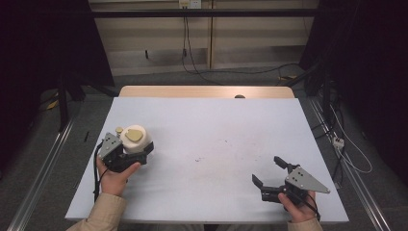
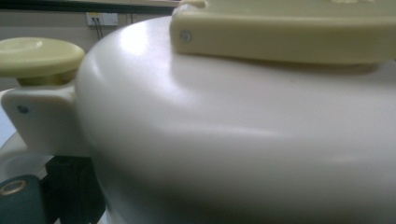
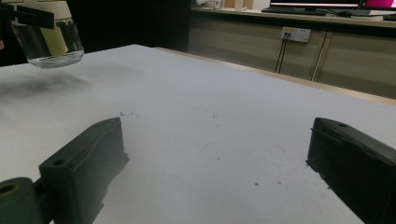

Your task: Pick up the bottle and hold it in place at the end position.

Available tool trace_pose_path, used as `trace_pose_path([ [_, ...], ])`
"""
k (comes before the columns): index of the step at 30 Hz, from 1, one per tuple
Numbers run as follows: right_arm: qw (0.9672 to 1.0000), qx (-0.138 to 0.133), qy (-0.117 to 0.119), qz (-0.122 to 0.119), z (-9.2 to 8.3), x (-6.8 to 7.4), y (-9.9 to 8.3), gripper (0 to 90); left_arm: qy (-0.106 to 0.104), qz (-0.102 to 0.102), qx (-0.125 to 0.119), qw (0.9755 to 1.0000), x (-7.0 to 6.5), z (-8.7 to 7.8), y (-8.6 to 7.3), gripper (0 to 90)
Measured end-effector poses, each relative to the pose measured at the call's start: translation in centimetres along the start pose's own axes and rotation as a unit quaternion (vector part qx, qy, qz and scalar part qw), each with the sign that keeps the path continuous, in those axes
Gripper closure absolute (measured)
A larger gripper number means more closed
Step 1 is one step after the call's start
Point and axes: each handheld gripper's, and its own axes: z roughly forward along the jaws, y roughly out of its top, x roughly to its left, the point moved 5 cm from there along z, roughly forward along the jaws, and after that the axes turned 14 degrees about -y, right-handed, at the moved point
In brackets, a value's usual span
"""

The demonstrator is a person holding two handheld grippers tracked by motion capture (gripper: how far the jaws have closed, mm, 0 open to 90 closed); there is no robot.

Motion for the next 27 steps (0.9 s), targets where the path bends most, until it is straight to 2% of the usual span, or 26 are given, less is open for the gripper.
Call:
trace_pose_path([
  [27,1.0000,0.002,0.001,0.001,0.0,0.0,0.0,3.3,-0.037,-0.006,-0.002,0.9993,-1.3,3.4,0.9,5.6],
])
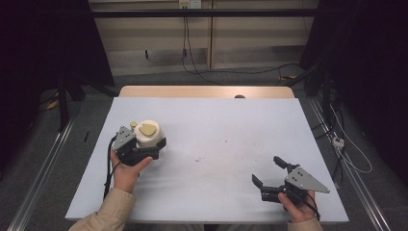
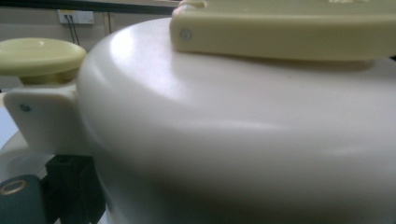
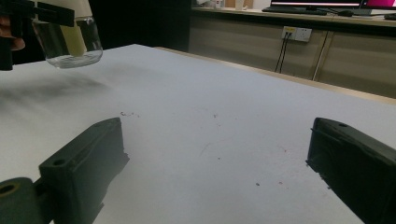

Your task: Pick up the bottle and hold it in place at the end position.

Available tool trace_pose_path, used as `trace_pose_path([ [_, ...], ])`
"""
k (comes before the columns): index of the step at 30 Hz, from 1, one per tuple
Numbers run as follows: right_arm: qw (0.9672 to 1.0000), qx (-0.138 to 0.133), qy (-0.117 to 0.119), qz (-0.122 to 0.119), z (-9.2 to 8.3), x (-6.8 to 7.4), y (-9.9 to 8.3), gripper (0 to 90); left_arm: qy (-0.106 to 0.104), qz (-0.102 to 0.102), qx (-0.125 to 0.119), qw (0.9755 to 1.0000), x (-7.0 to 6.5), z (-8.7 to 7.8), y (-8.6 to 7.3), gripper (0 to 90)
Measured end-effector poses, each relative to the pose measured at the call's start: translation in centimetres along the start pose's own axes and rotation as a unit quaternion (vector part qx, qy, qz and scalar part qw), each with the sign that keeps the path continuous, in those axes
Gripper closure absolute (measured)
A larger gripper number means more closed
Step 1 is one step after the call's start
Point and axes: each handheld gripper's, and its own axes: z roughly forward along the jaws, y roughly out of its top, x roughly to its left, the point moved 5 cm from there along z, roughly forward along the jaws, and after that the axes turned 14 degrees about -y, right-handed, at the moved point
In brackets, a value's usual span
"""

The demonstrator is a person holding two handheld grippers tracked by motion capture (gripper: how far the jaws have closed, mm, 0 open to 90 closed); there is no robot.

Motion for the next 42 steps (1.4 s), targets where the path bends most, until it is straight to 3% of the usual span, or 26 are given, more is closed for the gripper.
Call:
trace_pose_path([
  [42,0.9999,-0.003,-0.002,0.016,0.0,-0.3,0.0,3.2,-0.033,0.008,0.010,0.9994,-1.9,3.9,0.4,5.6],
])
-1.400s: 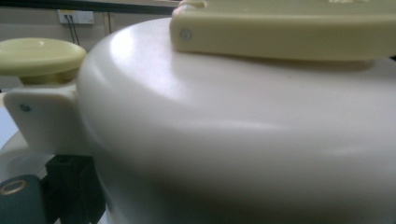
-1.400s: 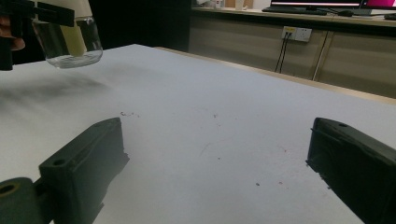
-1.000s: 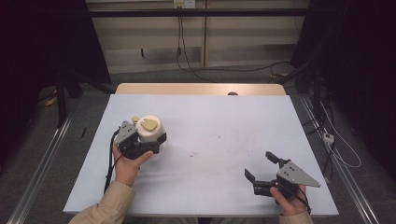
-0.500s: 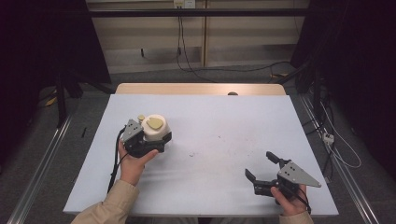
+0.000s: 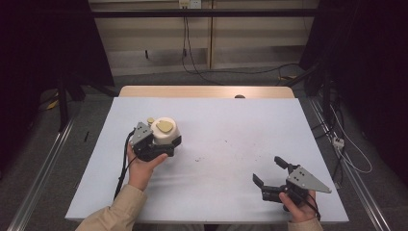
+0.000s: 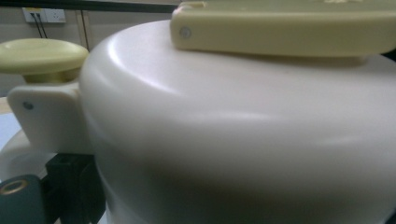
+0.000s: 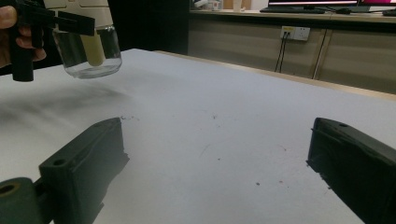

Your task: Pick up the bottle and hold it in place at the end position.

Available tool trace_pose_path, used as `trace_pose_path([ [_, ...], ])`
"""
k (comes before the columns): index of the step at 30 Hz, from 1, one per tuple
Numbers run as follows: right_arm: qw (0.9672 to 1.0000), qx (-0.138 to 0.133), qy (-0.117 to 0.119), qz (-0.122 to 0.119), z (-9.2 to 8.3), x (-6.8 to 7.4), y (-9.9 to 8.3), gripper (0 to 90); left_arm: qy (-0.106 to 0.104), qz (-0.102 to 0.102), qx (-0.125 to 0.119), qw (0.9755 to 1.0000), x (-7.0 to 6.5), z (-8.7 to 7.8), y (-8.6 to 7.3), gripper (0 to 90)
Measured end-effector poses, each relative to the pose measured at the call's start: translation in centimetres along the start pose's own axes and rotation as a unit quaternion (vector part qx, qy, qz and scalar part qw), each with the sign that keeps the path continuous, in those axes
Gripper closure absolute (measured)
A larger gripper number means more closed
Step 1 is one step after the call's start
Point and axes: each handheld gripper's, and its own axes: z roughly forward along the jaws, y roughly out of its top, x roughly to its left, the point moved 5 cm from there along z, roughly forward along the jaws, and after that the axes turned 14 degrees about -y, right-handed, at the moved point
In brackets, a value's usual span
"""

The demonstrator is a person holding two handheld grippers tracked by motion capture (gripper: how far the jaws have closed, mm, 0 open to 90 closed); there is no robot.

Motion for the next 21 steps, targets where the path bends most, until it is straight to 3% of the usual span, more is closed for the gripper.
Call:
trace_pose_path([
  [21,1.0000,-0.001,-0.003,0.006,-0.1,-0.2,0.0,3.2,-0.018,0.002,0.005,0.9998,-0.6,2.3,0.1,5.7],
])
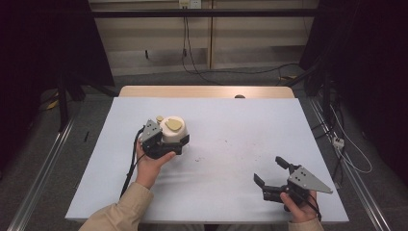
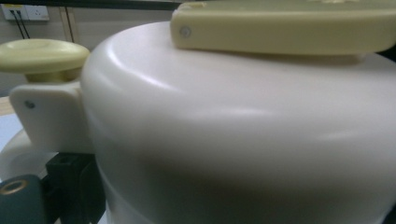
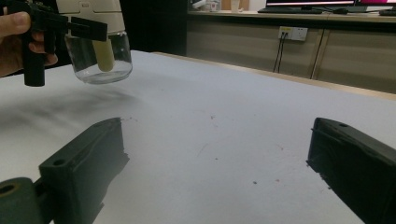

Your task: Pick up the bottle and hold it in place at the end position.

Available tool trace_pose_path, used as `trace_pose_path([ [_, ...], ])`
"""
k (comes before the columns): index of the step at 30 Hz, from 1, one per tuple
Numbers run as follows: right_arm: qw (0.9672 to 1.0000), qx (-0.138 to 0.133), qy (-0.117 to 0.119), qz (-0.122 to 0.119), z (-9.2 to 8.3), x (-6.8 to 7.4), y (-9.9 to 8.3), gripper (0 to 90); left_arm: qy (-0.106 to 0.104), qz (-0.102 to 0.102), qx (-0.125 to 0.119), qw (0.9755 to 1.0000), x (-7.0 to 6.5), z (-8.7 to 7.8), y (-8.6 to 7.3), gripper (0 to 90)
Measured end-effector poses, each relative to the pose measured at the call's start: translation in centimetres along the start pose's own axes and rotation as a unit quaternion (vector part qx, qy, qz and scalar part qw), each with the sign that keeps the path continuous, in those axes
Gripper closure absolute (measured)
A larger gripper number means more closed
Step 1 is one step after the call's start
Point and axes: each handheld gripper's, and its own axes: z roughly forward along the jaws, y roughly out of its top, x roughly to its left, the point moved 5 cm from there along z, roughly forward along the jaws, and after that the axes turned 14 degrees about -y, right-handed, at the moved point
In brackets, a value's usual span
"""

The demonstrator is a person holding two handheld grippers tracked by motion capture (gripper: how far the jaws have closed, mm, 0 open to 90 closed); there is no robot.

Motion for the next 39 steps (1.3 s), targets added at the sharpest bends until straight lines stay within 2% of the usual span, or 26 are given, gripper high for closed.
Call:
trace_pose_path([
  [25,1.0000,0.000,-0.004,0.004,-0.1,-0.2,-0.1,3.2,-0.020,0.000,0.010,0.9998,-0.6,2.5,0.2,5.7],
  [32,1.0000,0.000,-0.004,0.004,-0.1,-0.2,-0.1,3.2,-0.026,-0.006,0.012,0.9996,-0.8,3.3,0.1,5.7],
  [39,1.0000,-0.001,-0.004,0.003,-0.1,-0.3,-0.1,3.2,-0.032,-0.003,0.016,0.9994,-1.0,4.0,0.3,5.7],
])
